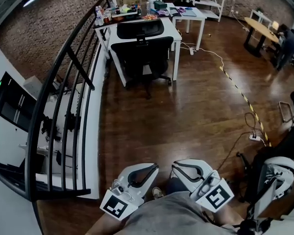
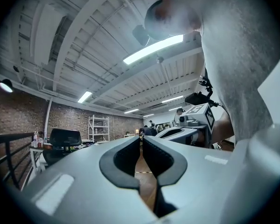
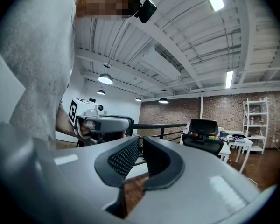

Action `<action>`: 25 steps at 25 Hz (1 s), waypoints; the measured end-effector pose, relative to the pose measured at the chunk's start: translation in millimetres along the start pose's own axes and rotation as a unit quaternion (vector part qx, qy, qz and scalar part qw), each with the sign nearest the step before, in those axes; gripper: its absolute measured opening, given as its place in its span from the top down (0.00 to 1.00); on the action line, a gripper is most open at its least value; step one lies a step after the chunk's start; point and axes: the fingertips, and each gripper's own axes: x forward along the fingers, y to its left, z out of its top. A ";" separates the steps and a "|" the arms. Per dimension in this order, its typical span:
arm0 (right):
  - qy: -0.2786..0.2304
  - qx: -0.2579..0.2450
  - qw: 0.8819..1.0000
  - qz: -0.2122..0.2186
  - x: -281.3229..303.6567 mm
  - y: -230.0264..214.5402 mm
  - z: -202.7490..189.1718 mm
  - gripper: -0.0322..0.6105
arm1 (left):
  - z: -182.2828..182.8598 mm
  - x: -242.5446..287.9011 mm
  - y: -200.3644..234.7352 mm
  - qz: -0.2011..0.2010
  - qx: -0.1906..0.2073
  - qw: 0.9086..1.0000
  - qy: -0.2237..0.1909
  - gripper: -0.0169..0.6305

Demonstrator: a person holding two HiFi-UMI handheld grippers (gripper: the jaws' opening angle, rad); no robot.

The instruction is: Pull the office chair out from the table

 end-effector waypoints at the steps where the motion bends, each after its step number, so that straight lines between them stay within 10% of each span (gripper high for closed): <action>1: 0.001 -0.002 1.000 -0.002 4.4 -6.4 -1.2 0.93 | -1.0 3.3 6.5 0.001 0.000 1.000 -0.003 0.97; 25: -0.037 -0.005 0.999 0.038 132.0 -276.1 -35.5 0.93 | -68.6 183.9 223.4 0.055 -0.010 0.998 0.027 0.97</action>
